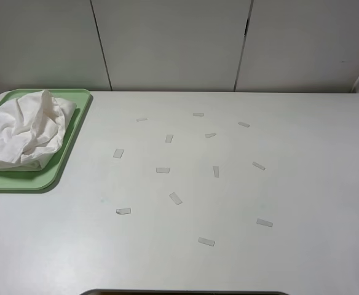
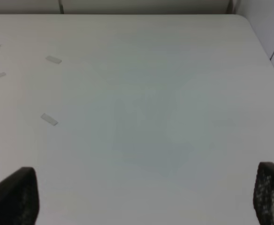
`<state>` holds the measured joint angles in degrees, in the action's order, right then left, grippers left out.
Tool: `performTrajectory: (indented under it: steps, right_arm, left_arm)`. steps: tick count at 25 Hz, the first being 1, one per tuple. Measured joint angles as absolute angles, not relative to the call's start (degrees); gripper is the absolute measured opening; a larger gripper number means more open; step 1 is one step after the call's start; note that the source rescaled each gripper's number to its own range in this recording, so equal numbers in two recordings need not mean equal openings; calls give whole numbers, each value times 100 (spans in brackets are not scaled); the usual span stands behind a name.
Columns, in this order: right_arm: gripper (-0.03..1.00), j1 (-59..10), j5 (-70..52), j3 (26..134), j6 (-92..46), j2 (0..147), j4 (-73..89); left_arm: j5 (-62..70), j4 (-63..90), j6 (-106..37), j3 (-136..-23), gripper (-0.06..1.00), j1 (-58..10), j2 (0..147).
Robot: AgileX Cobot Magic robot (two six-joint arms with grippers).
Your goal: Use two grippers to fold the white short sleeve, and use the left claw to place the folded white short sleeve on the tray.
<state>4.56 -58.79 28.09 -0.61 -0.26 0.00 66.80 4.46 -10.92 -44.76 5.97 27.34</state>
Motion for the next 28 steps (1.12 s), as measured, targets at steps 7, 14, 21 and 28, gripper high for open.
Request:
performTrajectory:
  steps: [7,14,21,28]
  right_arm:
    - [100,456,-5879,2809,-61,-26,0]
    - [100,456,-5879,2809,-61,-26,0]
    - [100,456,-5879,2809,-61,-26,0]
    - [100,456,-5879,2809,-61,-26,0]
  left_arm:
    - [6652,509,-1222,-3811,100,158,1449]
    - [6250,586,-1211,-2982,100,-116,468]
    - [6172,664,-1224,-2947,100,-116,-22]
    - [6172,675,-1473,-2947,100,-116,-48]
